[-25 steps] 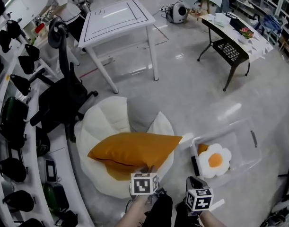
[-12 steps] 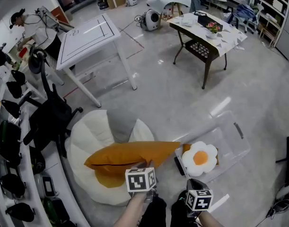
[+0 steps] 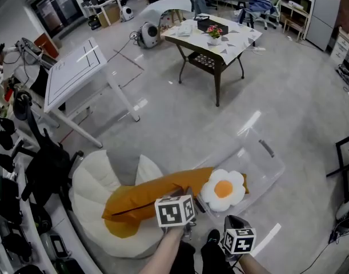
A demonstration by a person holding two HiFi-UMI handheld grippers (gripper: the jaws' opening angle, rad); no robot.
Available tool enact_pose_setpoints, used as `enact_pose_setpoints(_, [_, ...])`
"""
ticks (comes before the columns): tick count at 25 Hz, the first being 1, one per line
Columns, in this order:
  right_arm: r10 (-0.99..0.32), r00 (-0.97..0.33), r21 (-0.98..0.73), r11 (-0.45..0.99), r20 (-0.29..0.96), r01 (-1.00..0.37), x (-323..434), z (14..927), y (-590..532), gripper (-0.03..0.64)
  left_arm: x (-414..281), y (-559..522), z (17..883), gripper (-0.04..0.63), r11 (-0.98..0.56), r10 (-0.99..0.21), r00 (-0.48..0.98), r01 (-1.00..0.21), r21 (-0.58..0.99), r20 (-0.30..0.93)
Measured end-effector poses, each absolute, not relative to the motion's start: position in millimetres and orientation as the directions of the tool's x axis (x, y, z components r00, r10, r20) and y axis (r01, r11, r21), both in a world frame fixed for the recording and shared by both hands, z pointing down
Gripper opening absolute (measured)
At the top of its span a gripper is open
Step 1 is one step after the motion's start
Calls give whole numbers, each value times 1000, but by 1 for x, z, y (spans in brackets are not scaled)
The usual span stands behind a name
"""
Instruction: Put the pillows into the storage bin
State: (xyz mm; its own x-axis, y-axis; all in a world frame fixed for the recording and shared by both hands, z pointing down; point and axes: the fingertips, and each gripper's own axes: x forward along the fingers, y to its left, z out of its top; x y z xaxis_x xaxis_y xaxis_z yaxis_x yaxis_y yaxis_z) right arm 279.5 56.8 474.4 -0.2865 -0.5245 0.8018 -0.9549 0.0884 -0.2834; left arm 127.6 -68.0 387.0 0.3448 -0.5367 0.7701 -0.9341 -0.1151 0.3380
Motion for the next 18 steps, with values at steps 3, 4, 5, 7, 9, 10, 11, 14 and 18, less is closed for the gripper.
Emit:
enact_pose_setpoints(3, [-543, -252, -277, 38, 801, -960, 315, 473, 59, 23, 176, -79, 383, 46, -181, -526, 369, -929, 323, 766])
enact_pose_setpoints(4, [-549, -239, -274, 18, 801, -962, 328, 472, 60, 23, 193, -82, 382, 46, -206, -522, 380, -925, 319, 764])
enact_pose_setpoints(5, [-554, -224, -271, -3, 802, -963, 341, 473, 61, 23, 209, -85, 380, 45, -233, -516, 392, -920, 316, 761])
enact_pose_setpoints(7, [-562, -192, -266, -52, 805, -962, 365, 474, 65, 23, 244, -91, 378, 44, -287, -500, 422, -905, 315, 756])
enact_pose_setpoints(9, [-570, -163, -266, -101, 805, -959, 387, 474, 68, 23, 279, -97, 377, 44, -336, -476, 456, -885, 324, 752])
enact_pose_setpoints(10, [-575, -151, -267, -123, 804, -956, 397, 473, 69, 23, 297, -100, 377, 44, -359, -463, 471, -874, 328, 751])
enact_pose_setpoints(11, [-578, -139, -268, -144, 804, -953, 406, 473, 71, 23, 315, -103, 378, 44, -381, -452, 484, -864, 329, 749])
enact_pose_setpoints(14, [-583, -108, -270, -198, 805, -942, 429, 476, 78, 23, 366, -112, 379, 44, -439, -423, 516, -836, 329, 745])
enact_pose_setpoints(18, [-583, -68, -271, -268, 809, -924, 459, 478, 89, 23, 430, -124, 378, 44, -514, -393, 547, -797, 317, 740])
